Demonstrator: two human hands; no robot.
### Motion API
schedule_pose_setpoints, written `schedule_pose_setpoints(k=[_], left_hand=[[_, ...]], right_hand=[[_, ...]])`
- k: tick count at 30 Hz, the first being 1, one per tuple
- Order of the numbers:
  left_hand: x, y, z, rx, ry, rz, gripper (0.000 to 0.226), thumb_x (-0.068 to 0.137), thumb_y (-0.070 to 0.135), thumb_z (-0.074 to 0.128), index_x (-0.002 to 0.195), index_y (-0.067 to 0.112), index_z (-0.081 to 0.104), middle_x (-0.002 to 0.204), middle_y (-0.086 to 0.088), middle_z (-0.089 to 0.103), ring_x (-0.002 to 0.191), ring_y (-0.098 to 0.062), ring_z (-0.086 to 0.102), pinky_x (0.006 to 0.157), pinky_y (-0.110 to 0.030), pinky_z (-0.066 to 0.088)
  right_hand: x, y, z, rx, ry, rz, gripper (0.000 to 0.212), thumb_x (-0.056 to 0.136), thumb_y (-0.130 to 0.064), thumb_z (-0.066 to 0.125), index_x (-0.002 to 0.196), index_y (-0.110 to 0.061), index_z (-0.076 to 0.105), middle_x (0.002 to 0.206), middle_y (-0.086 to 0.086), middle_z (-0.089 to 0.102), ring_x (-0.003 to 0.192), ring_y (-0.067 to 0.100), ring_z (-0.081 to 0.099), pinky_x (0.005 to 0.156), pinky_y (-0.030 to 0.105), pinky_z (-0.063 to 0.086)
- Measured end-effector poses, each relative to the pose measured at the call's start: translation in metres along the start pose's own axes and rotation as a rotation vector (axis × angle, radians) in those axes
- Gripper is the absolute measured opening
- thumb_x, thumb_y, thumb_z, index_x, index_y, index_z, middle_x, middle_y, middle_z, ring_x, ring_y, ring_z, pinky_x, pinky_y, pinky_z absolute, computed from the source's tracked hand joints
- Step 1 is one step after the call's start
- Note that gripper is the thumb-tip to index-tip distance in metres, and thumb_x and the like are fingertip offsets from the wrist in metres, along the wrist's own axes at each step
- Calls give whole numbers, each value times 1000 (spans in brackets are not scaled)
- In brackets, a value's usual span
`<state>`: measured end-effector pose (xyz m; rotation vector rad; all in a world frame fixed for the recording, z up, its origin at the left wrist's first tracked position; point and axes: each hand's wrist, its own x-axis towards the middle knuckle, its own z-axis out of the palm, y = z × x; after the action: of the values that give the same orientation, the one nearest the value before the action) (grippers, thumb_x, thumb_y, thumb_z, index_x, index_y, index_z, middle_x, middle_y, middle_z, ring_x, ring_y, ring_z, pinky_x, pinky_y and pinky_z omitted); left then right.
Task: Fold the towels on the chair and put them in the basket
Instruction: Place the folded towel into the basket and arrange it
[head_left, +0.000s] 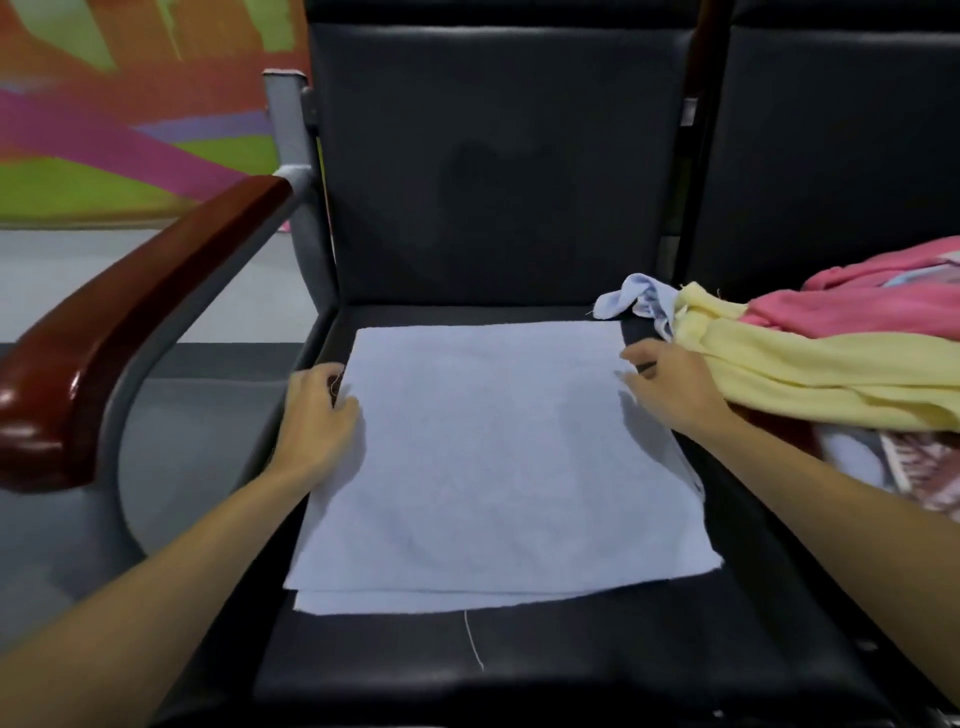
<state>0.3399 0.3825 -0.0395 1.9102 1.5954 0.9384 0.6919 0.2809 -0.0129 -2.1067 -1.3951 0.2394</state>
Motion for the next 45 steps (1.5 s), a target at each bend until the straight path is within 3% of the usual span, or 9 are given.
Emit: schedule_pose_setpoints(k=[6, 10, 15, 19, 23, 31, 36, 40, 45], left_hand=[[-54, -11, -37, 441, -147, -255, 44, 84, 43, 56, 99, 2, 62, 114, -22, 58, 106, -38, 51, 92, -48, 46], [-85, -1, -48, 666, -324, -289, 60, 85, 64, 51, 109, 11, 62, 128, -17, 49, 123, -35, 42, 100, -42, 38], [-105, 18, -48, 350, -322, -274, 21, 89, 27, 59, 79, 11, 51, 99, -10, 59, 92, -29, 54, 76, -33, 43], [-110, 33, -42, -58, -208, -299, 12, 86, 1, 48, 82, -3, 58, 82, -10, 60, 77, -26, 58, 66, -29, 47], [-106, 40, -41, -388, -243, -504, 25, 86, -12, 44, 65, 1, 49, 63, -5, 45, 43, -15, 41, 34, -13, 28], [-107, 40, -39, -446, -137, -506, 26, 93, 0, 46, 69, 10, 45, 64, -6, 38, 50, -18, 30, 39, -17, 25], [-116, 28, -51, 51, -195, -256, 20, 93, 15, 49, 77, 5, 53, 72, -10, 53, 57, -23, 46, 48, -26, 37], [-126, 18, -59, 280, -302, -152, 38, 85, 18, 68, 115, 5, 48, 112, -10, 52, 96, -24, 51, 78, -32, 41], [-137, 16, -72, 358, -331, 183, 43, 72, 37, 82, 102, 24, 55, 107, 1, 42, 104, -17, 38, 95, -36, 39]], right_hand=[[-74, 9, -39, -21, -91, 159, 26, 89, -14, 60, 76, 8, 66, 84, 23, 69, 87, 32, 65, 66, 30, 37], [-109, 7, -47, 20, -259, 282, 34, 84, -33, 70, 65, -7, 61, 69, 12, 53, 67, 21, 53, 61, 30, 35], [-128, 2, -42, 263, -256, 299, 59, 76, -7, 79, 34, -16, 39, 39, -2, 37, 39, 5, 39, 52, 17, 34], [-124, 3, -40, 409, -69, 256, 22, 74, -13, 79, 68, -2, 61, 70, 7, 62, 71, 15, 60, 76, 37, 49], [-122, -2, -48, 567, -200, 190, 36, 75, -2, 79, 106, -2, 62, 83, 7, 66, 73, 15, 64, 67, 25, 51], [-118, 5, -50, 364, -239, 336, 9, 84, 4, 66, 80, 12, 64, 58, 7, 53, 47, 12, 50, 39, 18, 40], [-132, 5, -57, 114, -471, 366, 34, 84, -2, 71, 58, 0, 49, 43, 7, 47, 37, 15, 45, 39, 21, 38], [-143, 5, -59, -247, -364, 74, 49, 72, -20, 82, 104, -10, 47, 92, 4, 54, 75, 17, 54, 58, 26, 39], [-156, 0, -55, -148, -401, -370, 24, 80, -35, 76, 94, -18, 65, 90, -7, 60, 81, 12, 58, 69, 17, 43]])
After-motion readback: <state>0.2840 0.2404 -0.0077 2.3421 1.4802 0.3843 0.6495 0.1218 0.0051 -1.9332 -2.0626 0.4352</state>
